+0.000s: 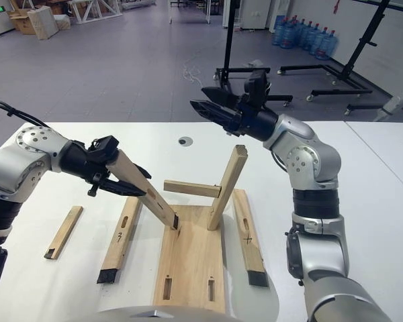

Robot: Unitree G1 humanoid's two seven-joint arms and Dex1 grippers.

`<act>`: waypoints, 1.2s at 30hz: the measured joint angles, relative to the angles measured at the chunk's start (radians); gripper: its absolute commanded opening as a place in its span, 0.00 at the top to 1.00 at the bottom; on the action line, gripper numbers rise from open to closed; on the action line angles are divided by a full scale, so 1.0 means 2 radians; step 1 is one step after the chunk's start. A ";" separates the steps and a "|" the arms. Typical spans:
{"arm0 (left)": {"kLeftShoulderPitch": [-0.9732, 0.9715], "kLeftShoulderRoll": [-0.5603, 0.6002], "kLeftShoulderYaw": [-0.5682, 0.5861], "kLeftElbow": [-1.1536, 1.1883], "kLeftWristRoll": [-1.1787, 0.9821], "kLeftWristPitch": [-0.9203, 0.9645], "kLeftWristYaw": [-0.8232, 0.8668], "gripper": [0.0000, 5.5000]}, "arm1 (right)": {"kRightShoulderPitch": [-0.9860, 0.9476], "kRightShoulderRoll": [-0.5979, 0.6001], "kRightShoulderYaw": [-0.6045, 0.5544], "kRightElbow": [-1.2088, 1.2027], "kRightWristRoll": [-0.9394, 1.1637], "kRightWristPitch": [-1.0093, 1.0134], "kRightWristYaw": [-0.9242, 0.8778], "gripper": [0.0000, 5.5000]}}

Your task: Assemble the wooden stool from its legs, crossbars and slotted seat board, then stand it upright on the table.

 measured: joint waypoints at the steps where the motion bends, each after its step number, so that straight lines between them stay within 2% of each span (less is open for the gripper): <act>1: -0.004 0.002 -0.002 0.000 0.001 0.000 -0.002 0.63 | 0.008 0.000 0.000 -0.006 0.000 0.000 -0.002 0.44; 8: -0.008 0.025 -0.009 -0.006 0.002 0.010 -0.010 0.63 | 0.057 -0.023 -0.008 -0.067 0.013 0.022 -0.008 0.44; 14: 0.001 0.053 -0.006 -0.012 -0.001 0.015 -0.026 0.63 | 0.105 -0.059 -0.051 -0.143 0.094 0.081 -0.005 0.44; 19: 0.011 0.056 0.002 -0.018 -0.006 0.021 -0.022 0.63 | 0.135 -0.088 -0.054 -0.173 0.130 0.111 0.016 0.44; 25: 0.051 0.062 0.026 -0.046 -0.021 0.030 0.004 0.63 | 0.137 -0.127 -0.014 -0.163 0.124 0.121 0.076 0.44; 36: 0.102 0.065 0.056 -0.087 -0.050 0.040 0.058 0.63 | 0.088 -0.160 0.018 -0.109 0.120 0.144 0.136 0.44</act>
